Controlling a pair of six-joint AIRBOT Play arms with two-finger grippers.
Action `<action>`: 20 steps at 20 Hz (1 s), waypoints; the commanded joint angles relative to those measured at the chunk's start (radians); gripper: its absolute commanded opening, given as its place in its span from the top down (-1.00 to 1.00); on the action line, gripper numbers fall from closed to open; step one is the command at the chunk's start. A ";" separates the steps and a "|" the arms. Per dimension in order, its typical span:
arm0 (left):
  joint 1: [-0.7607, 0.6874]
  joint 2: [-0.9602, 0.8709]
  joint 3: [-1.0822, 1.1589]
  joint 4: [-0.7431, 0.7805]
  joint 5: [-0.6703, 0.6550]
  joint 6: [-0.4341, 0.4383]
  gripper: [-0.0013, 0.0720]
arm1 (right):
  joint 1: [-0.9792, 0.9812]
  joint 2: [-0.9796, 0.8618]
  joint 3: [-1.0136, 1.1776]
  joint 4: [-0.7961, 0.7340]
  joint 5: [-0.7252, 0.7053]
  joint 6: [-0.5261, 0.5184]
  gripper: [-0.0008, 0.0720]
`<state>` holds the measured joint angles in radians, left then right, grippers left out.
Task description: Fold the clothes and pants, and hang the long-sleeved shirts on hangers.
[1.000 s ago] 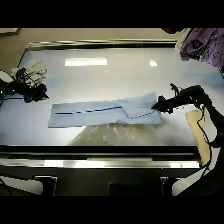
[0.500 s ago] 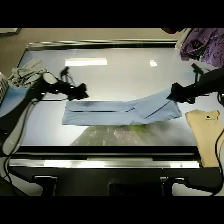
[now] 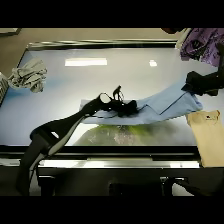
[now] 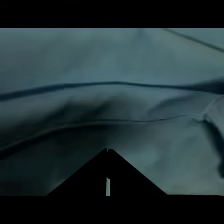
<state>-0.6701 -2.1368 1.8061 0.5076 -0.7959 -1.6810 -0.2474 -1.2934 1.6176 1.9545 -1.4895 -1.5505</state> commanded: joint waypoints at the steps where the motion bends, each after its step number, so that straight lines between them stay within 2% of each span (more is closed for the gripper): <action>1: -0.096 -0.078 0.066 -0.077 0.095 -0.051 0.92 | 0.001 0.008 0.086 -0.013 -0.043 0.019 0.89; 5: -0.121 -0.088 0.067 -0.105 0.126 -0.055 0.92 | 0.001 0.008 0.110 -0.014 -0.064 0.026 0.89; 7: -0.090 -0.079 0.067 -0.103 0.071 -0.055 0.92 | 0.001 0.008 0.110 -0.015 -0.061 0.026 0.89; 9: -0.028 -0.050 0.067 -0.040 -0.029 -0.055 0.93 | 0.003 0.008 0.110 -0.014 -0.053 0.031 0.89; 11: 0.060 0.013 0.067 0.118 -0.143 -0.068 0.93 | 0.014 0.006 0.109 -0.002 -0.045 0.063 0.89; 15: 0.286 0.216 0.067 0.525 -0.379 -0.171 0.92 | 0.163 -0.006 0.109 -0.005 0.029 0.172 0.89; 18: 0.463 0.367 0.067 0.707 -0.539 -0.167 0.92 | 0.356 -0.037 0.109 -0.026 0.111 0.304 0.89; 20: 0.565 0.440 0.067 0.771 -0.605 -0.166 0.92 | 0.500 -0.080 0.109 -0.079 0.156 0.389 0.89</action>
<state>-0.2516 -1.8122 1.8721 1.0931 -1.2461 -1.8370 0.0803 -1.3327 1.7264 1.9270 -1.4113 -1.2968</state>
